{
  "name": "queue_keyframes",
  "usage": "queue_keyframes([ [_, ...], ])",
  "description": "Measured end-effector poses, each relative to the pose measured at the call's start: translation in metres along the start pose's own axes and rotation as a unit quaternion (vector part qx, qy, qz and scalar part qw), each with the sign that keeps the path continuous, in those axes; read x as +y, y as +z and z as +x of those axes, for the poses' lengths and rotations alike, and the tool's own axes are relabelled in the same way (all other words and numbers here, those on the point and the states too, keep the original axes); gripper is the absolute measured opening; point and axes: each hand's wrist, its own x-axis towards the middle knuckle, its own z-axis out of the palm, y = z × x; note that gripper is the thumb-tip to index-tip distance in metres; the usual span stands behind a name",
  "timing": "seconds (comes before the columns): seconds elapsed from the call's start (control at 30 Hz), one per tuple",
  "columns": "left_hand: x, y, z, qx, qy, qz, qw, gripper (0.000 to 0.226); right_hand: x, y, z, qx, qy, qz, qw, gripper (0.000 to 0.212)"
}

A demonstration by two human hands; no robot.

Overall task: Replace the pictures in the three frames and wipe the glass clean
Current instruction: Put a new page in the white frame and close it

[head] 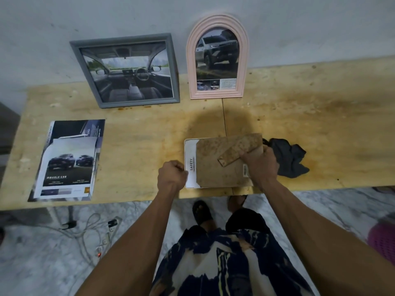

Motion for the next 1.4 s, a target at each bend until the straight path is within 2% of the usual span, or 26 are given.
queue_keyframes([
  [0.2,0.001,0.003,0.003,0.012,-0.012,-0.013,1.000,0.008,-0.003,0.015,-0.003,0.001,-0.001,-0.060,0.998,0.085],
  [0.5,0.000,0.005,0.003,0.023,-0.019,-0.033,0.999,0.012,-0.005,0.019,-0.001,-0.029,0.000,-0.104,0.994,0.084],
  [0.87,0.006,0.009,0.001,0.030,-0.005,-0.022,0.999,0.007,-0.009,0.023,0.002,-0.077,-0.024,-0.172,0.982,0.063],
  [1.07,0.009,0.010,0.001,0.029,-0.016,-0.005,0.999,0.010,-0.011,0.021,0.004,-0.136,-0.008,-0.191,0.972,0.077],
  [1.27,0.004,0.012,0.005,0.018,-0.011,0.023,1.000,0.021,-0.007,0.007,0.000,-0.209,-0.020,-0.237,0.948,0.100],
  [1.4,0.004,0.012,0.005,0.006,0.008,0.033,0.999,0.023,-0.009,0.000,0.009,-0.254,-0.028,-0.244,0.936,0.097],
])
